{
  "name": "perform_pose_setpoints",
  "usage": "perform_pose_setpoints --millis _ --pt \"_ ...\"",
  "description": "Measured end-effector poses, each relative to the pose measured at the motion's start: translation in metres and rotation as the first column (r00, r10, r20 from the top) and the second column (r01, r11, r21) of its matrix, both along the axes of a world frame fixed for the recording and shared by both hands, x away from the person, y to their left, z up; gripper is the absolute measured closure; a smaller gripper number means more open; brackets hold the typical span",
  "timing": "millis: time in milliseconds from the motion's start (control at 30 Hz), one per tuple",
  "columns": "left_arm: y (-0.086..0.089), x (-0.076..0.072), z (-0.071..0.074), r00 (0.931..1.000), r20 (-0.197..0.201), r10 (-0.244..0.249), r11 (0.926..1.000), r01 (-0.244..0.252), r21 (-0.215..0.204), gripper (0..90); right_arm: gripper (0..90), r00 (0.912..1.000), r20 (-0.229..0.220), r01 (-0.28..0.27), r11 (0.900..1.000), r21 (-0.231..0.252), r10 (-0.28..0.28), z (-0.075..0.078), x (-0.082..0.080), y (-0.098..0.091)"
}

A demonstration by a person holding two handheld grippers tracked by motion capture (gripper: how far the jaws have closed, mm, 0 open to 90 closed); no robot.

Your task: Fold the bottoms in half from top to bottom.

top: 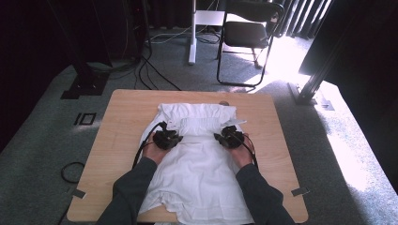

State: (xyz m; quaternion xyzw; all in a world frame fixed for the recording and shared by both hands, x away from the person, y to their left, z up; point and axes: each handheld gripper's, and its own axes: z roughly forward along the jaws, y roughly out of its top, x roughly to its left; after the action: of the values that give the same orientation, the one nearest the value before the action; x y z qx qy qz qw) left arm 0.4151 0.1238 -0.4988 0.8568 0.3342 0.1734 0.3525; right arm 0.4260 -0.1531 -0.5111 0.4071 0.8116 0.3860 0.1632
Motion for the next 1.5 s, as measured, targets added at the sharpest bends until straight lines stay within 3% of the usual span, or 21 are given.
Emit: perform_pose_setpoints --millis 33,167,200,233,300,333,400,433,567,700,767,800,867,967,1033,1167,1233,1267,1300,1333,1500 --pt "0.005 -0.011 0.014 0.9990 0.042 0.013 0.9967 -0.010 -0.080 88.0 84.2 0.9987 0.051 0.000 0.9995 0.032 -0.002 0.014 -0.010 -0.004" --pt "0.009 -0.030 0.041 0.9944 0.106 0.007 0.9834 0.012 -0.181 88.1 84.2 0.9892 0.147 -0.005 0.9979 0.064 -0.004 0.039 -0.028 -0.010" --pt "0.009 -0.030 0.041 0.9944 0.106 0.007 0.9834 0.012 -0.181 88.1 84.2 0.9892 0.147 -0.005 0.9979 0.064 -0.004 0.039 -0.028 -0.010" --pt "0.013 -0.041 0.058 0.9897 0.143 -0.007 0.9721 0.041 -0.231 88.1 84.2 0.9814 0.192 -0.012 0.9949 0.100 -0.007 0.054 -0.038 -0.015" --pt "0.014 -0.048 0.065 0.9863 0.164 -0.017 0.9672 0.057 -0.248 88.0 84.3 0.9719 0.235 -0.026 0.9889 0.146 -0.009 0.068 -0.049 -0.020" --pt "0.015 -0.061 0.076 0.9777 0.207 -0.036 0.9646 0.088 -0.248 88.0 84.3 0.9693 0.246 -0.034 0.9864 0.161 -0.006 0.072 -0.055 -0.022" --pt "0.015 -0.067 0.077 0.9755 0.215 -0.046 0.9670 0.097 -0.236 88.0 84.3 0.9666 0.256 -0.043 0.9876 0.151 0.003 0.075 -0.061 -0.022" --pt "0.016 -0.072 0.076 0.9757 0.211 -0.058 0.9682 0.107 -0.226 88.0 84.2 0.9634 0.267 -0.063 0.9906 0.122 0.029 0.074 -0.074 -0.021" --pt "0.016 -0.086 0.053 0.9825 0.164 -0.088 0.9700 0.122 -0.211 87.7 84.1 0.9689 0.241 -0.083 0.9907 0.108 0.054 0.062 -0.089 -0.023" --pt "0.016 -0.095 -0.002 0.9943 0.008 -0.107 0.9763 0.106 -0.188 87.1 83.9 0.9889 0.119 -0.098 0.9927 0.071 0.089 0.014 -0.108 -0.022" --pt "0.014 -0.096 -0.024 0.9916 -0.063 -0.113 0.9842 0.103 -0.144 85.0 83.9 0.9942 0.053 -0.097 0.9933 0.063 0.094 -0.008 -0.111 -0.020" --pt "0.014 -0.096 -0.024 0.9916 -0.063 -0.113 0.9842 0.103 -0.144 82.4 83.9 0.9942 0.053 -0.097 0.9933 0.063 0.094 -0.008 -0.111 -0.020" --pt "0.013 -0.093 -0.044 0.9797 -0.166 -0.111 0.9890 0.093 -0.115 73.1 79.9 0.9947 -0.031 -0.096 0.9944 0.045 0.098 -0.031 -0.112 -0.018" --pt "0.018 -0.094 -0.036 0.9796 -0.158 -0.123 0.9846 0.101 -0.143 63.5 59.8 0.9924 -0.064 -0.102 0.9935 0.051 0.105 -0.031 -0.112 -0.020" --pt "0.024 -0.095 -0.022 0.9860 -0.118 -0.118 0.9819 0.099 -0.162 59.4 50.1 0.9921 -0.055 -0.109 0.9919 0.066 0.113 -0.022 -0.112 -0.024" --pt "0.035 -0.086 0.003 0.9941 -0.066 -0.086 0.9708 0.069 -0.230 57.6 44.0 0.9945 0.020 -0.104 0.9881 0.113 0.102 0.004 -0.110 -0.038" --pt "0.035 -0.086 0.003 0.9941 -0.066 -0.086 0.9708 0.069 -0.230 63.4 44.0 0.9957 0.032 -0.090 0.9877 0.127 0.087 0.009 -0.107 -0.041" --pt "0.034 -0.072 0.010 0.9960 -0.073 -0.052 0.9689 0.032 -0.245 63.4 45.9 0.9957 0.032 -0.090 0.9877 0.127 0.087 0.009 -0.107 -0.041" --pt "0.033 -0.065 0.010 0.9958 -0.082 -0.042 0.9707 0.021 -0.239 86.3 72.7 0.9982 0.044 -0.047 0.9896 0.136 0.041 0.017 -0.096 -0.045" --pt "0.029 -0.058 0.009 0.9959 -0.085 -0.031 0.9734 0.011 -0.229 90.0 80.7 0.9992 0.037 -0.017 0.9910 0.133 0.013 0.017 -0.090 -0.045" --pt "0.013 -0.029 -0.006 0.9880 -0.155 0.003 0.9843 -0.031 -0.174 90.0 85.1 0.9963 -0.029 0.083 0.9945 0.064 -0.081 0.002 -0.055 -0.037"
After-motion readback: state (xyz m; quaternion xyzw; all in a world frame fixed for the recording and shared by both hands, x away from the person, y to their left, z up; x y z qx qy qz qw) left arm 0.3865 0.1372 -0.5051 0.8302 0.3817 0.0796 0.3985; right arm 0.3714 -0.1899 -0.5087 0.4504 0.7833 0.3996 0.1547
